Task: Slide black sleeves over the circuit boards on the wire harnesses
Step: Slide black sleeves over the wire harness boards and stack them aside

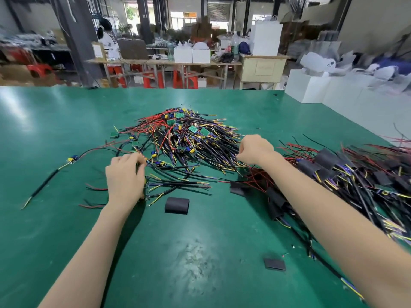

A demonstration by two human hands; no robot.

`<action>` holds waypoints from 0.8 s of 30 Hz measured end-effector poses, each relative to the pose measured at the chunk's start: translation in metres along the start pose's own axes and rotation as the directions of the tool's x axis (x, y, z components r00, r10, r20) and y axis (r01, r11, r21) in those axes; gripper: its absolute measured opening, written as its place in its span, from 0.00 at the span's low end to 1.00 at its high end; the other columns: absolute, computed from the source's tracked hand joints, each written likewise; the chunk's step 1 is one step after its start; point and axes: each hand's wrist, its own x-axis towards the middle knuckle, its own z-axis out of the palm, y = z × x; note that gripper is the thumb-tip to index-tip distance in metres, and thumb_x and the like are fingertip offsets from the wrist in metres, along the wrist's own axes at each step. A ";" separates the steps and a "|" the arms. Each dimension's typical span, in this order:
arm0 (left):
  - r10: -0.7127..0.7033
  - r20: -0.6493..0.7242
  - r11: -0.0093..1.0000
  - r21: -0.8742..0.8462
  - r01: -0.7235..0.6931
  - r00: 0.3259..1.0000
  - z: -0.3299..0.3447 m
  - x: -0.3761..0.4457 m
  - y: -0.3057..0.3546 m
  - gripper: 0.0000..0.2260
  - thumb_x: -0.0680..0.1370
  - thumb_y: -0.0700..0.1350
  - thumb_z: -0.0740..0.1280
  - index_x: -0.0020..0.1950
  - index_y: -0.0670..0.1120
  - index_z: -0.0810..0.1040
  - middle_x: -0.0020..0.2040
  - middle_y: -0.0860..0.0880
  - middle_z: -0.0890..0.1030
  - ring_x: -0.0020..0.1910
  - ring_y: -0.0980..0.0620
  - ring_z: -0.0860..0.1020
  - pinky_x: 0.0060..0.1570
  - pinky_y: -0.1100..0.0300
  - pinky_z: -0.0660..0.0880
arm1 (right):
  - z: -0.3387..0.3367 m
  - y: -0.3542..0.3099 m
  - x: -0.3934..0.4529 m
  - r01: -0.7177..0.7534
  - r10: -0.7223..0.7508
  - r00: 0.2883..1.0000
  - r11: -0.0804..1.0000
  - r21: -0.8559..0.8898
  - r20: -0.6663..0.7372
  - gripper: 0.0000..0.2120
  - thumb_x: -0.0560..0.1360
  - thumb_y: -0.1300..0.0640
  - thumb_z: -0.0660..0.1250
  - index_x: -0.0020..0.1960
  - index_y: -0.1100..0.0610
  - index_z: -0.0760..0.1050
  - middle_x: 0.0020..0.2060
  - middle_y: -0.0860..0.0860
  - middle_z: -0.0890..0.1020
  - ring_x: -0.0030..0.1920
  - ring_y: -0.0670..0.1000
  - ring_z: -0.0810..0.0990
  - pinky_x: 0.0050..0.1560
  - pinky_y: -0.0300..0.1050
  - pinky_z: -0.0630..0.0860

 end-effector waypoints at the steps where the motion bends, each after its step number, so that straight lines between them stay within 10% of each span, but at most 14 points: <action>1: 0.000 0.017 1.000 -0.014 0.000 1.000 -0.002 0.001 -0.001 0.05 0.77 0.37 0.66 0.50 0.42 0.80 0.49 0.43 0.83 0.53 0.38 0.74 0.49 0.49 0.67 | -0.006 0.004 0.002 0.004 -0.004 1.000 1.000 0.010 0.016 0.11 0.72 0.59 0.67 0.52 0.60 0.81 0.49 0.57 0.82 0.50 0.58 0.80 0.50 0.46 0.77; 8: 0.013 0.332 0.999 0.026 -0.024 0.943 0.002 0.001 -0.009 0.09 0.76 0.40 0.69 0.55 0.45 0.82 0.51 0.44 0.82 0.56 0.41 0.72 0.53 0.48 0.73 | -0.033 0.024 0.004 0.016 0.026 0.970 0.986 -0.167 0.243 0.10 0.67 0.55 0.72 0.44 0.60 0.84 0.39 0.54 0.84 0.38 0.52 0.81 0.43 0.42 0.79; 13: 0.026 0.257 0.999 0.017 -0.031 0.966 0.001 0.003 -0.011 0.04 0.76 0.41 0.69 0.49 0.43 0.83 0.44 0.45 0.80 0.52 0.41 0.72 0.47 0.50 0.72 | -0.019 0.033 0.008 0.089 -0.026 0.941 0.981 -0.171 0.339 0.20 0.65 0.42 0.76 0.49 0.56 0.84 0.47 0.51 0.84 0.51 0.53 0.81 0.55 0.47 0.78; 19: -0.181 -0.179 0.960 -0.246 0.134 0.967 -0.008 0.006 -0.014 0.04 0.80 0.40 0.63 0.52 0.41 0.76 0.46 0.40 0.82 0.46 0.38 0.78 0.45 0.51 0.70 | -0.008 0.036 0.009 0.153 -0.101 0.930 0.981 -0.121 0.353 0.12 0.63 0.47 0.78 0.41 0.50 0.81 0.42 0.48 0.83 0.47 0.51 0.80 0.53 0.46 0.78; 24: -0.239 -0.123 0.829 -0.542 0.137 0.963 -0.014 0.005 -0.002 0.02 0.81 0.40 0.62 0.50 0.45 0.74 0.38 0.50 0.80 0.35 0.51 0.74 0.37 0.64 0.67 | -0.017 0.038 0.014 0.102 -0.135 0.930 0.988 0.113 0.343 0.07 0.67 0.52 0.76 0.41 0.53 0.81 0.37 0.45 0.80 0.45 0.50 0.77 0.51 0.41 0.72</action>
